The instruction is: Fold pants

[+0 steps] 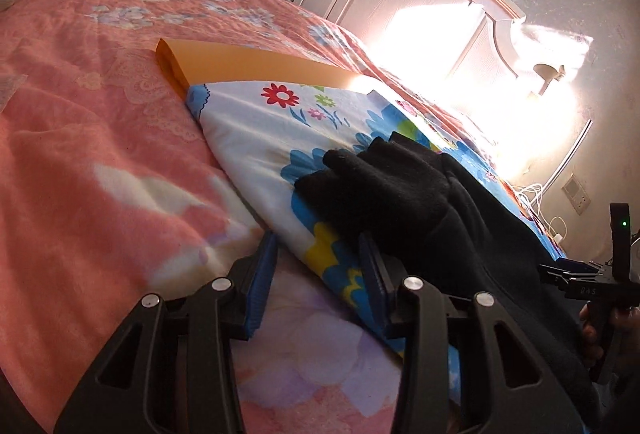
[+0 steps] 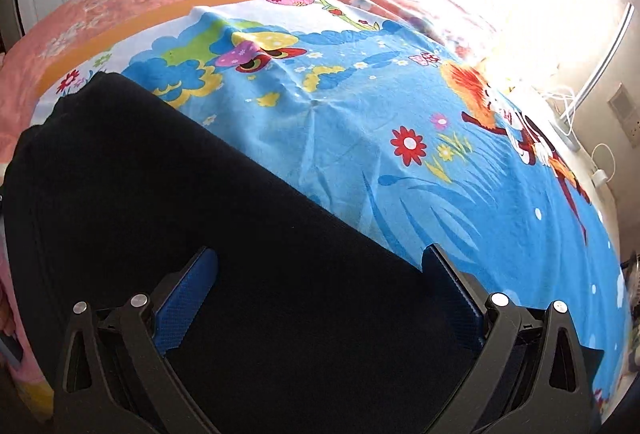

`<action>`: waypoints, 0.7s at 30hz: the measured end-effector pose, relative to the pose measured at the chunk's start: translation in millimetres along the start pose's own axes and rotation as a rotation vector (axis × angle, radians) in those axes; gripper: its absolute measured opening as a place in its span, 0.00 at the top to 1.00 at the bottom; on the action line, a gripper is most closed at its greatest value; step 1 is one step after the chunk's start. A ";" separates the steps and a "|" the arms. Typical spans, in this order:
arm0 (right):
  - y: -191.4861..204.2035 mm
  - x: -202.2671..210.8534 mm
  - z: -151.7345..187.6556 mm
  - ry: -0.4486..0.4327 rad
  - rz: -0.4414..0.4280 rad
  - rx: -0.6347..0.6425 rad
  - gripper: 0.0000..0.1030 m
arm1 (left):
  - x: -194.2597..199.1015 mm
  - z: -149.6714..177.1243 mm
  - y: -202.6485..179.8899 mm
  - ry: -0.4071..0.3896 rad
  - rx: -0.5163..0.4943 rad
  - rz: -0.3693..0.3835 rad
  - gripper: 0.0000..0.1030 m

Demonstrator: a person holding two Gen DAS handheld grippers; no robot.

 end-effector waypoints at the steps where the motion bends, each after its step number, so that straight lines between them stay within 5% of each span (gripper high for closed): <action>1: -3.3 0.0 2.5 -0.001 -0.018 -0.021 0.05 | 0.4 0.6 0.3 -0.004 0.000 0.002 0.60; 6: -2.2 3.2 4.9 -0.012 -0.007 -0.024 0.05 | 19.5 -4.5 -9.0 -0.080 0.008 -0.040 0.61; 11: -1.3 1.4 2.8 -0.015 -0.005 -0.023 0.05 | 31.3 -31.8 -77.2 -0.123 -0.262 0.009 0.60; 14: -1.3 0.4 3.3 -0.012 -0.015 -0.027 0.05 | 2.0 -44.4 -123.7 -0.039 -0.501 0.019 0.60; 17: -1.6 -0.2 3.5 -0.009 -0.022 -0.031 0.05 | -43.7 -49.7 -158.8 0.128 -0.729 0.028 0.61; 19: -3.4 -1.3 3.7 -0.005 -0.036 -0.038 0.05 | -80.3 -51.9 -168.6 0.278 -0.794 0.043 0.61; 20: -3.9 -1.6 3.6 -0.003 -0.039 -0.041 0.05 | -98.5 -55.3 -166.9 0.319 -0.796 0.019 0.66; 21: -4.2 -1.8 3.5 -0.003 -0.039 -0.043 0.05 | -110.0 -62.2 -165.3 0.326 -0.796 -0.006 0.88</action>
Point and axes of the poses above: each gripper's, at about its wrist camera, not at the fingertips, and x roughly against the way its jaws point, y to its left, z to its underside, the point moved 2 cm from there along -x, roughly the way its jaws point, and after that the axes turned 6 degrees about y, right-handed, at the moved point
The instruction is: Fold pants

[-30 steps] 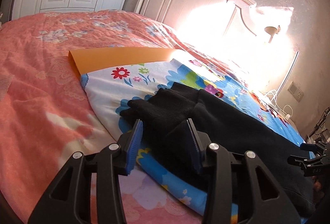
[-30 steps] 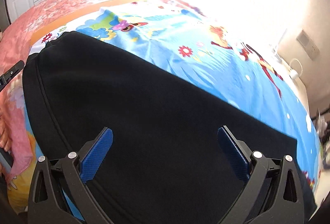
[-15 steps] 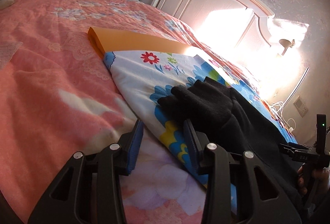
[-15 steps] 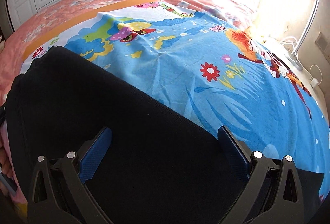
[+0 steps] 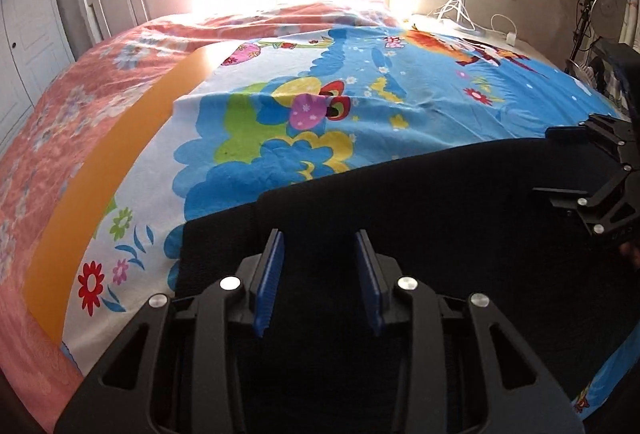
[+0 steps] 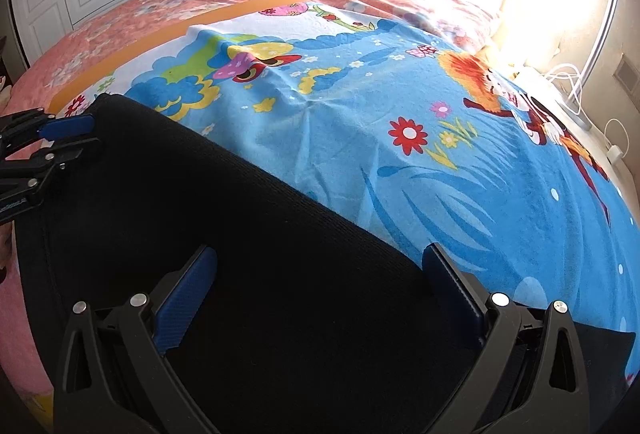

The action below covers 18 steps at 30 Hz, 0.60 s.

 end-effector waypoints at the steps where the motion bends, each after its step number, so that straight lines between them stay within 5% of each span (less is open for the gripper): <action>1: 0.0 -0.1 0.0 0.000 -0.001 -0.001 0.05 | -4.4 -5.6 9.7 0.020 0.021 -0.021 0.98; 2: -0.4 0.1 -0.5 0.001 -0.001 -0.003 0.05 | -0.8 -11.6 20.7 0.009 0.066 -0.026 0.97; 4: -0.7 0.2 -0.3 0.001 -0.004 -0.005 0.05 | 16.5 -13.9 49.4 -0.054 0.205 -0.195 0.71; 5: -0.9 -0.2 -0.6 0.001 -0.004 -0.007 0.05 | 28.2 -9.6 63.2 -0.106 0.288 -0.151 0.60; 7: -1.2 -0.1 -0.3 0.001 -0.005 -0.008 0.05 | 54.5 13.0 86.8 -0.203 0.474 -0.026 0.61; 12: -0.9 0.1 -0.1 0.000 -0.003 -0.006 0.05 | 99.0 91.9 89.8 -0.399 0.673 0.111 0.62; 14: -1.0 0.0 -0.1 0.001 -0.004 -0.007 0.05 | 96.0 116.1 80.4 -0.385 0.678 0.122 0.62; 17: -0.7 0.3 0.2 0.000 0.000 -0.005 0.05 | 63.6 140.9 75.6 -0.247 0.691 -0.015 0.62; 18: -0.5 0.4 0.0 -0.001 0.002 -0.004 0.05 | 62.0 148.5 79.5 -0.277 0.722 0.012 0.61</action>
Point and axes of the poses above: each gripper's, at about its wrist camera, not at the fingertips, and x roughly against the way its jaws point, y to its left, z to its underside, the point moved 2 cm from there along -x, roughly the way its jaws point, and after that the axes turned 6 degrees about y, right-handed, at the moved point
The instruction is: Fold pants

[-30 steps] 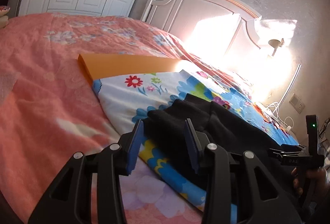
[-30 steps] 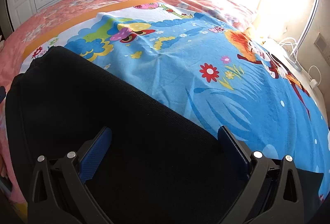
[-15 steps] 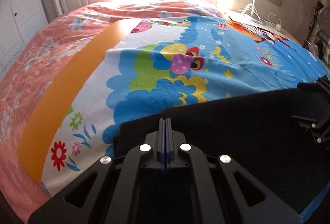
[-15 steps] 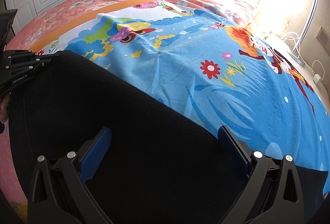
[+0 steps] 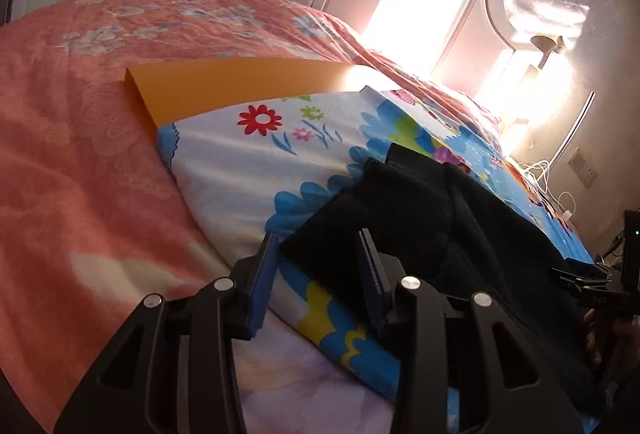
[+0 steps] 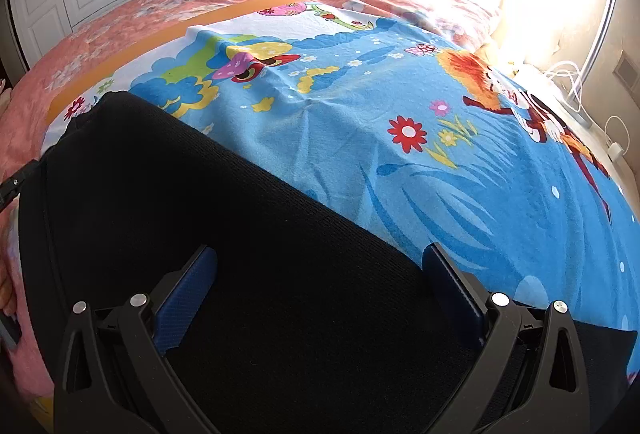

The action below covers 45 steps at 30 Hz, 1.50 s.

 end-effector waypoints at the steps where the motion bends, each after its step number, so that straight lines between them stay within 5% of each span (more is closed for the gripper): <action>1: -0.1 0.0 -0.1 -0.001 0.002 0.001 0.05 | 4.1 1.4 5.4 -0.018 0.029 0.010 0.61; 10: 19.9 16.5 -7.2 -0.035 0.089 0.047 0.05 | 7.3 10.8 10.7 -0.062 0.051 -0.042 0.51; 17: 134.0 57.1 -19.2 -0.070 -0.136 0.243 0.05 | 1.3 14.1 15.6 -0.050 0.068 -0.024 0.48; 18: 152.0 54.3 -14.5 -0.047 -0.139 0.292 0.05 | 2.7 13.8 18.0 -0.054 0.083 -0.007 0.48; 22: 194.8 26.2 14.6 0.089 -0.172 0.394 0.36 | 25.1 10.3 34.4 -0.096 0.215 0.137 0.64; 25: 193.5 30.9 23.8 0.051 -0.180 0.370 0.36 | 42.3 8.3 30.7 -0.088 0.255 0.271 0.66; 28: 191.1 34.0 24.8 0.053 -0.196 0.378 0.37 | 29.8 13.2 29.8 0.024 0.380 0.439 0.70; 31: 189.7 34.0 24.1 0.057 -0.206 0.376 0.36 | 15.7 18.7 26.9 0.062 0.448 0.517 0.73; 34: 191.7 33.9 24.0 0.054 -0.196 0.385 0.36 | 2.8 16.8 17.5 0.101 0.443 0.511 0.76; 36: 192.0 35.4 21.6 0.060 -0.199 0.396 0.37 | -4.9 15.1 13.3 0.119 0.434 0.500 0.95; 38: 185.5 42.6 11.9 0.051 -0.243 0.370 0.37 | 1.5 13.4 10.7 0.086 0.410 0.479 0.96; 40: 168.5 51.8 -6.3 0.005 -0.225 0.288 0.19 | 13.3 14.6 9.2 0.061 0.385 0.431 0.96; 42: 147.2 55.0 -24.4 -0.040 -0.149 0.196 0.12 | 17.9 16.3 7.9 0.058 0.364 0.403 0.96; 43: 139.3 50.3 -30.5 -0.029 -0.116 0.168 0.12 | 16.1 16.8 7.1 0.064 0.344 0.377 0.95; 45: 127.7 31.4 -36.5 0.029 -0.065 0.139 0.12 | 9.0 18.1 9.5 0.083 0.328 0.292 0.70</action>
Point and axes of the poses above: each gripper's, at about its wrist camera, not at the fingertips, and x roughly against the way its jaws point, y to its left, z to its underside, the point moved 2 cm from there along -x, roughly the way its jaws point, and after that the axes turned 6 degrees about y, right-handed, at the moved point
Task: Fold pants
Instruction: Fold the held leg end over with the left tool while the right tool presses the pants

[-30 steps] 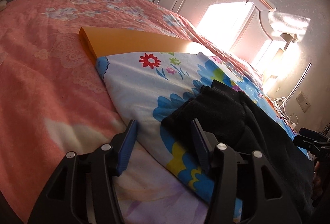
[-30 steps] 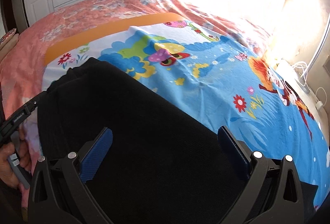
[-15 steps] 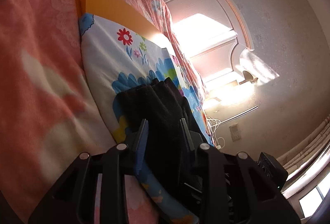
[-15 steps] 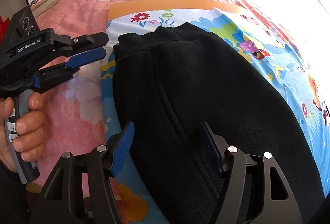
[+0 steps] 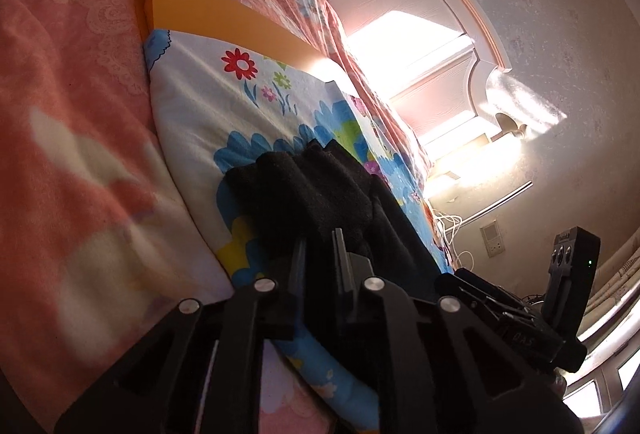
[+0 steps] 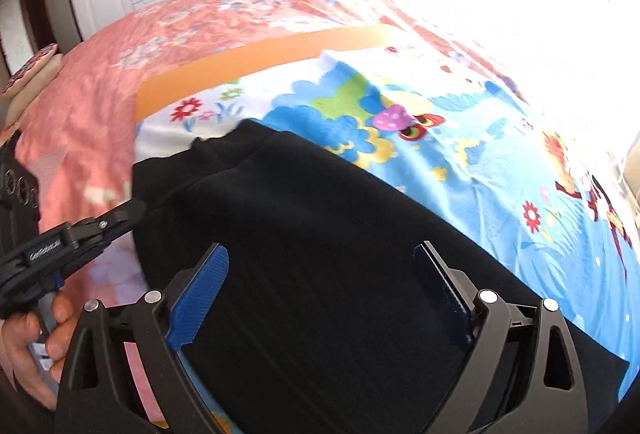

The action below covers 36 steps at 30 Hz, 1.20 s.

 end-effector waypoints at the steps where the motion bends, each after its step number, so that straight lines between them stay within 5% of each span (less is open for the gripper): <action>1: -4.0 -10.2 0.7 0.029 0.031 0.001 0.12 | 3.2 -0.2 0.1 -0.030 -0.005 -0.065 0.65; 3: -9.5 -29.6 7.3 0.081 0.109 0.016 0.12 | 19.6 0.5 -16.8 -0.143 -0.121 -0.237 0.66; 5: -14.7 -34.0 16.2 0.036 0.092 -0.010 0.08 | 24.2 7.5 -47.2 -0.199 -0.316 -0.388 0.66; 10: -17.5 -36.6 19.6 0.017 0.091 -0.031 0.05 | -3.2 29.4 -88.2 -0.129 -0.547 -0.431 0.66; 13: -17.8 -36.6 20.6 0.010 0.084 -0.032 0.05 | -28.3 32.8 -80.5 -0.069 -0.532 -0.487 0.66; 24: -18.7 -34.4 20.4 0.006 0.076 -0.031 0.05 | -30.3 37.3 -74.9 -0.065 -0.508 -0.503 0.63; 31: -4.4 -20.6 2.4 -0.080 0.166 0.040 0.05 | -30.0 37.4 -74.1 -0.064 -0.504 -0.503 0.62; 36: -21.4 -47.6 -16.3 0.013 0.253 0.016 0.05 | -30.3 37.9 -73.2 -0.061 -0.494 -0.493 0.62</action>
Point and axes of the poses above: each gripper's, at about its wrist camera, not at the fingertips, and x roughly against the way its jaws point, y to its left, z to its underside, the point moved 2 cm from there along -x, roughly the way its jaws point, and after that the axes turned 6 degrees about y, right-handed, at the moved point
